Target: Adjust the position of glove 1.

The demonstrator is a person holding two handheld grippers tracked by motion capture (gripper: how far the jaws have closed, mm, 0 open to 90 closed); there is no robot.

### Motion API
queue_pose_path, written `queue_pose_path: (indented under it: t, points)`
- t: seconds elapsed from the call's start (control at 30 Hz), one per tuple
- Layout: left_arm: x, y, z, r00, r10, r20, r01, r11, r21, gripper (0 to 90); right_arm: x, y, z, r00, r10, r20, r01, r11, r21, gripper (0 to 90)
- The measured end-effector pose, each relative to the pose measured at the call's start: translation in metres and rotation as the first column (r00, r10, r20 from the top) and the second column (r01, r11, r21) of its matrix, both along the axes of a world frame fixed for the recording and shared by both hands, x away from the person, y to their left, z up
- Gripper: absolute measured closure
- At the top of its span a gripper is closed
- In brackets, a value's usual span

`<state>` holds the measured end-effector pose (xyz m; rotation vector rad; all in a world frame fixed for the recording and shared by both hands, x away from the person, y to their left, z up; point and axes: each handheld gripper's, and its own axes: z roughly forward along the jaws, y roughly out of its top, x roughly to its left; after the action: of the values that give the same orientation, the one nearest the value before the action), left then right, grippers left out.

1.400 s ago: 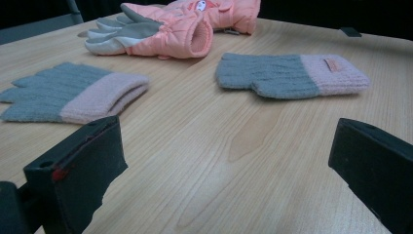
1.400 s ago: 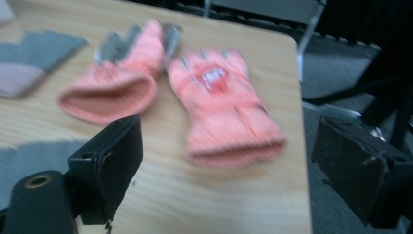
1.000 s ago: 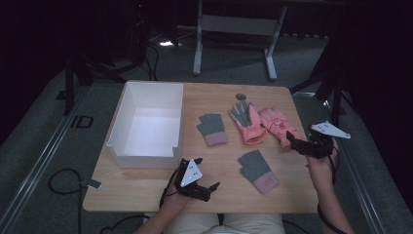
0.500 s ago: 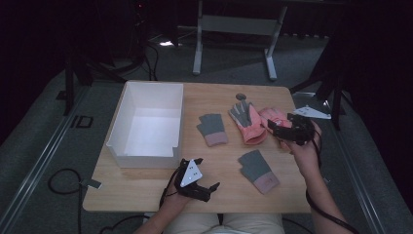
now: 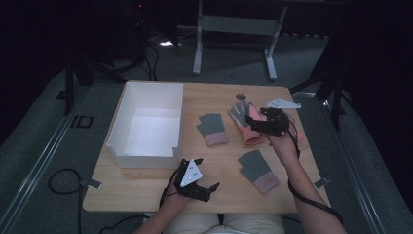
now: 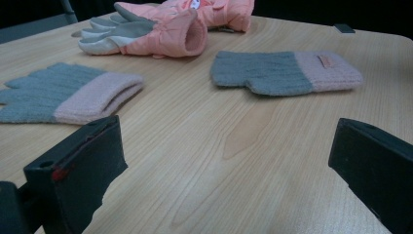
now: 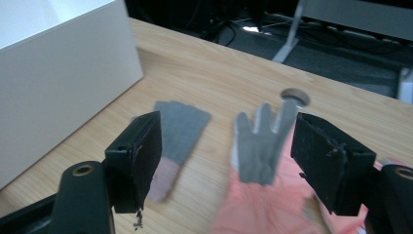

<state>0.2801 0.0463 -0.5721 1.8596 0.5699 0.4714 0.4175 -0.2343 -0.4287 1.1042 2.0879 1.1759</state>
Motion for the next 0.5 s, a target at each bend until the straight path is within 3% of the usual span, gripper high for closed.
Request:
queue_pose_path:
  t: [0.5]
  points:
    - [-0.002,-0.002,0.000,0.9998,-0.007,0.016,0.007,0.9999,0.011,0.0,0.020,0.061,-0.019,0.9898,0.132,-0.054,-0.135,0.988,-0.069,33.5]
